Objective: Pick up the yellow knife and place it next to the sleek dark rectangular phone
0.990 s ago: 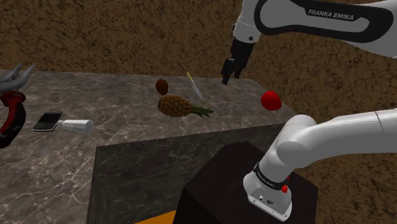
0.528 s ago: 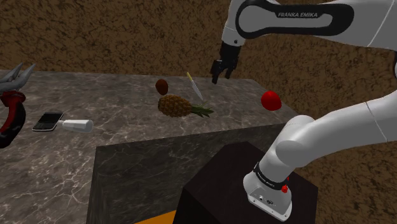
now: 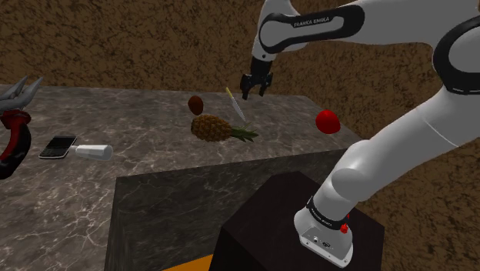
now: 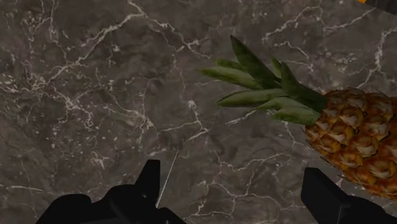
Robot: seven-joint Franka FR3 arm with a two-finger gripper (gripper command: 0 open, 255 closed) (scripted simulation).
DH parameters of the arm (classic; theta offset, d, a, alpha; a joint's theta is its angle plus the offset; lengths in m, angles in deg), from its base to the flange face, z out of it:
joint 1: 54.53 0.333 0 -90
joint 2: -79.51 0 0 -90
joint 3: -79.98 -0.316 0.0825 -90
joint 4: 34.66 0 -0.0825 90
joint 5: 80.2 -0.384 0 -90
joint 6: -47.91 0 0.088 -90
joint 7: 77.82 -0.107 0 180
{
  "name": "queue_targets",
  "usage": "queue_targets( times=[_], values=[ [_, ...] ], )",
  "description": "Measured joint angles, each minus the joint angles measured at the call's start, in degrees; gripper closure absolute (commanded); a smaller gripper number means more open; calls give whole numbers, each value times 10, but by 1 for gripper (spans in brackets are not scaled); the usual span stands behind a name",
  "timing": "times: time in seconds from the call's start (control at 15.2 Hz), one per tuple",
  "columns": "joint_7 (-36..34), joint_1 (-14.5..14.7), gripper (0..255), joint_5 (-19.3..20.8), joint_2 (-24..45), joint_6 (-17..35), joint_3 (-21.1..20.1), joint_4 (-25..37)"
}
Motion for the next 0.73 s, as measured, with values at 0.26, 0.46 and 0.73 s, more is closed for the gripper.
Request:
queue_targets(
  times=[0.26, 0.46, 0.73],
  values=[
    [-6, -10, 0, -9, 93, 39, 15, 55],
    [-10, -18, 0, -20, 153, 55, 25, 98],
    [-10, -31, 0, -38, 234, 71, 38, 162]
  ],
)
